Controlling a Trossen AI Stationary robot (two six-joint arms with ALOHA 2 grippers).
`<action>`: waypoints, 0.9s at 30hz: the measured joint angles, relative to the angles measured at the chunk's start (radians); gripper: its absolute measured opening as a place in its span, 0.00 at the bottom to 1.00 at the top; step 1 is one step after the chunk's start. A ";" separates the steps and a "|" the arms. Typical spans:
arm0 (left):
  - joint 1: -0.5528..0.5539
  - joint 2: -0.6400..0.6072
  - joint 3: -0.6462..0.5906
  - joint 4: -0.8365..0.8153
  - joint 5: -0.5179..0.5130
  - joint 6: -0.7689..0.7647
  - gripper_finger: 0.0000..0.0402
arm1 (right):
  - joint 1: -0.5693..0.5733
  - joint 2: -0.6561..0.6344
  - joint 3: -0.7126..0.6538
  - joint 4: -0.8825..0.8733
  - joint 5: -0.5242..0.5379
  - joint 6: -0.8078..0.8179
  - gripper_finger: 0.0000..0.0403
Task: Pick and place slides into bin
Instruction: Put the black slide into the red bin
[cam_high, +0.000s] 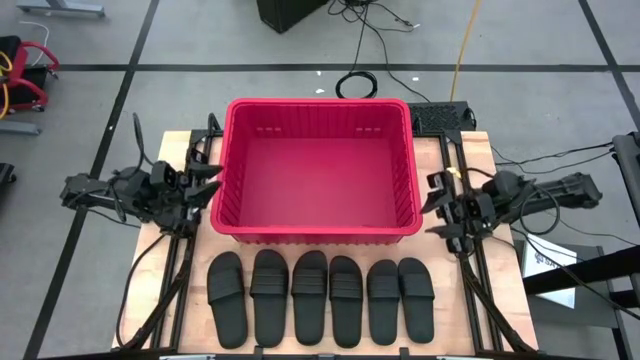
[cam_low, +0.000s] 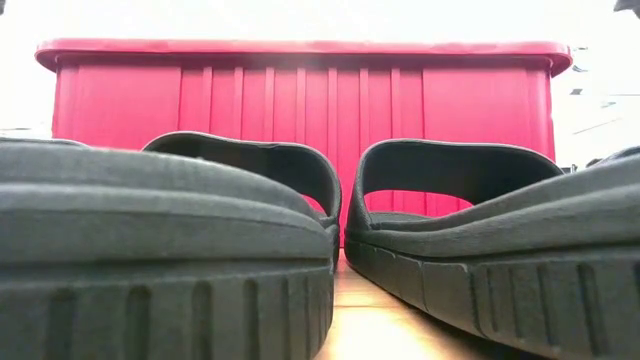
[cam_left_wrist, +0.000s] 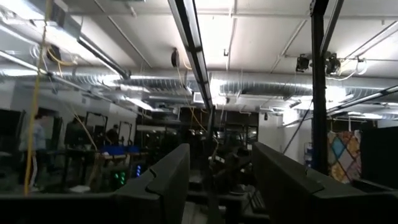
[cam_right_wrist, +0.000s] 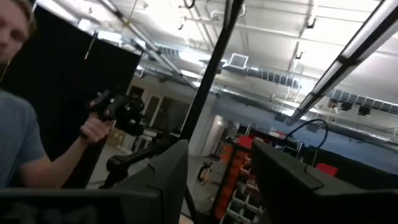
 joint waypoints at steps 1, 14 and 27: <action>0.000 0.000 0.000 0.000 0.001 -0.006 0.45 | 0.026 0.006 0.008 -0.013 0.026 -0.023 0.42; 0.000 -0.001 0.000 0.001 0.010 -0.005 0.45 | 0.368 0.144 0.155 -0.179 0.381 -0.161 0.42; 0.000 -0.004 -0.001 0.001 0.010 0.000 0.45 | 0.549 0.430 0.593 -0.656 0.687 -0.104 0.42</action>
